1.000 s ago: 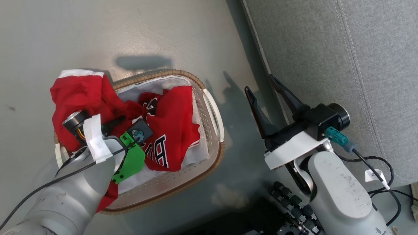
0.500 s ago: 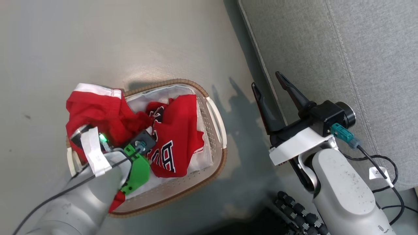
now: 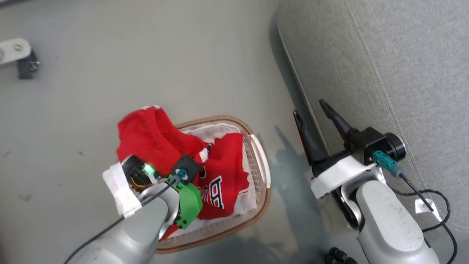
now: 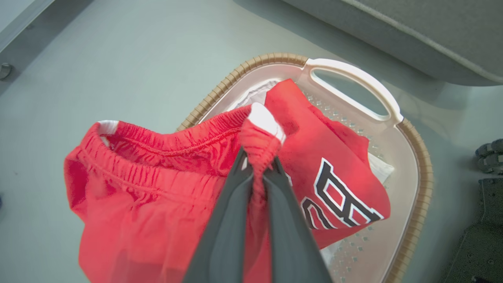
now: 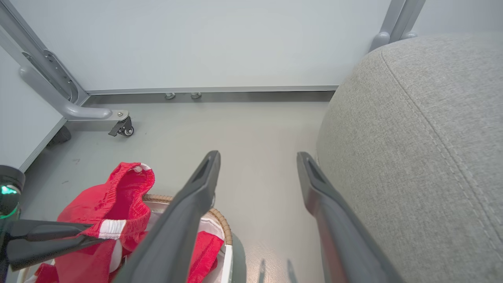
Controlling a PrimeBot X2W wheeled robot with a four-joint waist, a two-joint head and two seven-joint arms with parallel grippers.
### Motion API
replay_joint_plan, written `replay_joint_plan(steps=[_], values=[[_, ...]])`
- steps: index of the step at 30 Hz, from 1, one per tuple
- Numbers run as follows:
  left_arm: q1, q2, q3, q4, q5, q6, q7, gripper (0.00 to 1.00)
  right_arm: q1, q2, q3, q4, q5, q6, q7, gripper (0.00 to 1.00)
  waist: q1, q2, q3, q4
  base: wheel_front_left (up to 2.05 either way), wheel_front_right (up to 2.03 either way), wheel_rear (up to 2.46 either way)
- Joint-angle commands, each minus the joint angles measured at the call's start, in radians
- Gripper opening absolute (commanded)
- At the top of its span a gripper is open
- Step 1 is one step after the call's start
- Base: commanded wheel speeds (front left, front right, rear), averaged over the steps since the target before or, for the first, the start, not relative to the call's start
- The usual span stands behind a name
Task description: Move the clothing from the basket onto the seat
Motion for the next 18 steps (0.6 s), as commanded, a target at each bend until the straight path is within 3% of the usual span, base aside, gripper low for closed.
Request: replay_joint_plan(steps=[1,10,18], values=[[0.039,0.008,0.022,-0.032,-0.008,0.010,-0.004,0.00,0.024,-0.004,-0.004,0.008,-0.006,-0.001,-0.004,1.00,0.0000,0.0000,-0.102,0.081,0.00,0.00,0.00],[0.154,0.025,0.192,-0.242,0.030,0.043,-0.003,0.00,0.083,-0.004,-0.021,0.038,-0.004,-0.001,-0.004,1.00,0.0000,0.0000,-0.231,0.133,0.00,0.00,0.00],[0.264,0.005,0.368,-0.407,0.074,0.026,-0.003,0.00,0.151,-0.004,-0.042,0.060,0.017,-0.001,-0.003,1.00,0.0000,0.0000,-0.340,0.157,0.00,0.00,0.00]])
